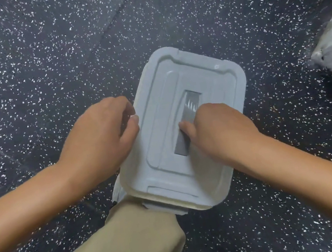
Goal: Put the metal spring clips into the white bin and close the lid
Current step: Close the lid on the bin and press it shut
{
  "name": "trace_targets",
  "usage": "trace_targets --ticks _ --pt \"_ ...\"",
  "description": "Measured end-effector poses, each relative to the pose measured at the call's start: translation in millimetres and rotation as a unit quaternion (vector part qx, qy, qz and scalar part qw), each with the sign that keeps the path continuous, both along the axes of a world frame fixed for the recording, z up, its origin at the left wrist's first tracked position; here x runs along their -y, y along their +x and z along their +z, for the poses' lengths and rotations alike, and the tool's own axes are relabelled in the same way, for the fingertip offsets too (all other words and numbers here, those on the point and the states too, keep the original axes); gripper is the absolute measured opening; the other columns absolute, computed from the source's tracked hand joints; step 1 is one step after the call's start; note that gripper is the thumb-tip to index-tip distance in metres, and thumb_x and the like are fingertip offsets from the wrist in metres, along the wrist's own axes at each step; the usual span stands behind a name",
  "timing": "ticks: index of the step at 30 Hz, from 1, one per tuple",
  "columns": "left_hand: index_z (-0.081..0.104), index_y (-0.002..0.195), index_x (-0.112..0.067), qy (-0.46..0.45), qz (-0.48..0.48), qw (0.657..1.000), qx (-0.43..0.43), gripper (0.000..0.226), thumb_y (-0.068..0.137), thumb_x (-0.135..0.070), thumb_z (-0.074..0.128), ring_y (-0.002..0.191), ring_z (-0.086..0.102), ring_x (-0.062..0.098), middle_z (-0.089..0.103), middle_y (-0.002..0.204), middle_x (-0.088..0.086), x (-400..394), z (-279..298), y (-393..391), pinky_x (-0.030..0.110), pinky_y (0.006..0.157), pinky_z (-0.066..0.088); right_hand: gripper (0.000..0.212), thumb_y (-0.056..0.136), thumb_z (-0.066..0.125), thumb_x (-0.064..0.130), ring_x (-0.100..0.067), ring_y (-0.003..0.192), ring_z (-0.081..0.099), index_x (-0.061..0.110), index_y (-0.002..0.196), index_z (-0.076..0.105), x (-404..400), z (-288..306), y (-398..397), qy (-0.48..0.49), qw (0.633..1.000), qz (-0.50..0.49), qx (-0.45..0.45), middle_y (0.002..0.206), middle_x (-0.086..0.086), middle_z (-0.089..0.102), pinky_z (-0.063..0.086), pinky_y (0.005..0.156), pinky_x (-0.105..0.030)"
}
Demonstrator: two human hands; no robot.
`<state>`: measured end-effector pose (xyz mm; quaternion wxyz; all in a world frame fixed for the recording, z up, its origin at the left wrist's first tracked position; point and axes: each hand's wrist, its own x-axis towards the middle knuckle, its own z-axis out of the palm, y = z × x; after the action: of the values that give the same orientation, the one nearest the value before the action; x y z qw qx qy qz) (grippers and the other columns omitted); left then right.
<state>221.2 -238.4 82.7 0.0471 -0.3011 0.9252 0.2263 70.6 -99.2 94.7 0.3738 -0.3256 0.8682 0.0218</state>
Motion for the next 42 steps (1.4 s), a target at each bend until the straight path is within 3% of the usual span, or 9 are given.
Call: trace_targets --ticks 7,12,16,21,24,26,31,37,42 --pt "0.054 0.126 -0.016 0.016 -0.058 0.998 0.011 0.038 0.095 -0.037 0.053 0.113 0.051 0.023 0.047 0.127 0.001 -11 -8 20 0.049 0.085 0.052 0.048 0.096 0.048 0.052 -0.029 0.079 0.056 0.009 0.108 0.067 0 -6 8 -0.008 0.998 0.003 0.065 0.097 -0.009 0.061 0.037 0.062 -0.034" --pt "0.036 0.150 -0.022 0.030 -0.085 0.996 0.022 0.069 0.090 -0.048 0.057 0.138 0.034 0.028 0.018 0.160 0.005 -27 -15 37 0.045 0.097 0.052 0.043 0.097 0.047 0.053 -0.030 0.077 0.055 0.014 0.084 0.057 -5 -2 11 0.008 0.994 0.033 0.100 0.084 -0.007 0.057 0.037 0.061 -0.034" --pt "0.021 0.160 -0.023 0.021 -0.128 0.991 0.035 0.090 0.087 -0.065 0.053 0.151 0.012 0.033 -0.003 0.168 0.010 -34 -25 51 0.050 0.114 0.037 0.044 0.096 0.048 0.052 -0.029 0.076 0.059 0.016 0.073 0.056 -3 6 -5 -0.035 0.997 0.010 0.062 0.078 -0.004 0.062 0.042 0.060 -0.034" --pt "0.019 0.162 -0.022 -0.054 -0.298 0.950 0.075 0.117 0.070 -0.084 0.058 0.153 -0.002 0.044 0.000 0.169 0.018 -40 -31 50 0.065 0.116 0.024 0.034 0.096 0.056 0.039 -0.030 0.111 0.054 0.015 0.119 0.060 9 -12 -68 -0.250 0.956 0.004 -0.150 0.117 -0.007 0.060 0.044 0.089 -0.040" --pt "0.015 0.162 -0.025 -0.075 -0.351 0.928 0.097 0.131 0.058 -0.083 0.068 0.154 -0.001 0.042 0.001 0.169 0.014 -46 -34 47 0.072 0.107 0.029 0.069 0.091 0.060 0.056 -0.029 0.129 0.045 0.016 0.144 0.043 12 -33 -98 -0.170 0.981 0.014 -0.093 0.143 -0.009 0.047 0.041 0.102 -0.044" --pt "0.013 0.162 -0.024 -0.083 -0.359 0.923 0.115 0.139 0.050 -0.078 0.076 0.154 0.000 0.041 0.000 0.170 0.013 -49 -37 46 0.075 0.104 0.026 0.078 0.089 0.058 0.064 -0.029 0.124 0.051 0.015 0.147 0.040 12 -42 -107 -0.118 0.993 0.007 -0.020 0.144 -0.009 0.050 0.043 0.097 -0.039" --pt "0.019 0.161 -0.022 -0.102 -0.354 0.926 0.086 0.117 0.064 -0.052 0.077 0.152 0.010 0.045 0.007 0.169 0.015 -51 -41 44 0.073 0.098 0.031 0.054 0.087 0.064 0.059 -0.019 0.097 0.057 0.024 0.127 0.053 6 -51 -114 -0.182 0.980 -0.052 0.056 0.121 0.003 0.063 0.040 0.074 -0.033" --pt "0.032 0.158 -0.019 -0.092 -0.391 0.915 0.046 0.095 0.078 -0.061 0.060 0.152 0.014 0.045 0.016 0.167 0.015 -48 -39 36 0.071 0.098 0.032 0.038 0.091 0.063 0.051 -0.018 0.097 0.060 0.027 0.118 0.051 -20 -47 -113 -0.224 0.968 -0.105 0.042 0.110 0.008 0.064 0.046 0.075 -0.037" --pt "0.038 0.155 -0.021 -0.071 -0.457 0.886 0.028 0.097 0.068 -0.047 0.072 0.152 0.015 0.043 0.022 0.167 0.012 -40 -35 5 0.065 0.096 0.039 0.035 0.094 0.062 0.047 -0.010 0.089 0.059 0.025 0.120 0.052 -65 -42 -124 -0.239 0.959 -0.152 0.006 0.100 0.017 0.060 0.047 0.070 -0.030"
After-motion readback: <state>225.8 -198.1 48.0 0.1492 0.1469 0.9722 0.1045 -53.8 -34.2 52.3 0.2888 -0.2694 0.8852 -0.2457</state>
